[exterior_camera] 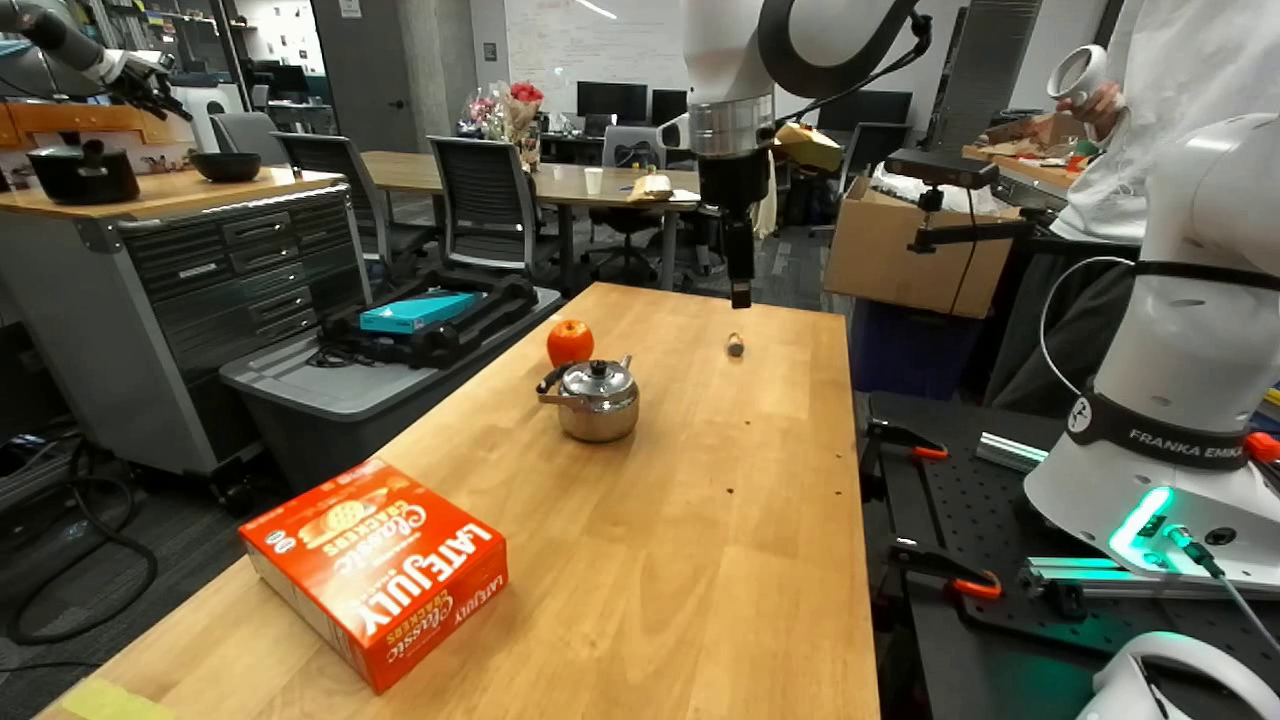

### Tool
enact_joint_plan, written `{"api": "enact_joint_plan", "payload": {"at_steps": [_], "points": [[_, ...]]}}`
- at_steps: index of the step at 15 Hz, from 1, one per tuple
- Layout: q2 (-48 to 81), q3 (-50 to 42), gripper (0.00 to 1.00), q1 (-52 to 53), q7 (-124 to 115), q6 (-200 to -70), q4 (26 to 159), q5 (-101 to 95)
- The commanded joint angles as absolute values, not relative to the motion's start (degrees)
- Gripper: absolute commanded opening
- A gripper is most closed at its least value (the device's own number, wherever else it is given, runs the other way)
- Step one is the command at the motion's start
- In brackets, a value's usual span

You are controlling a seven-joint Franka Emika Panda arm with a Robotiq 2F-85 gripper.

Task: Pick up the lid and put it on the kettle

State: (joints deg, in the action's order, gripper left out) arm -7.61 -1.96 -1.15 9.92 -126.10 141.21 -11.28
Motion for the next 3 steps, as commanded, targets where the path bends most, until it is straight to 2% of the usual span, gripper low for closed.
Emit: {"api": "enact_joint_plan", "payload": {"at_steps": [1, 3], "points": [[-7.62, -1.87, 1.0, -1.22, 9.94, -126.0, 141.14, -11.23], [-7.62, -1.87, 1.0, -1.22, 9.94, -126.0, 141.14, -11.23]]}}
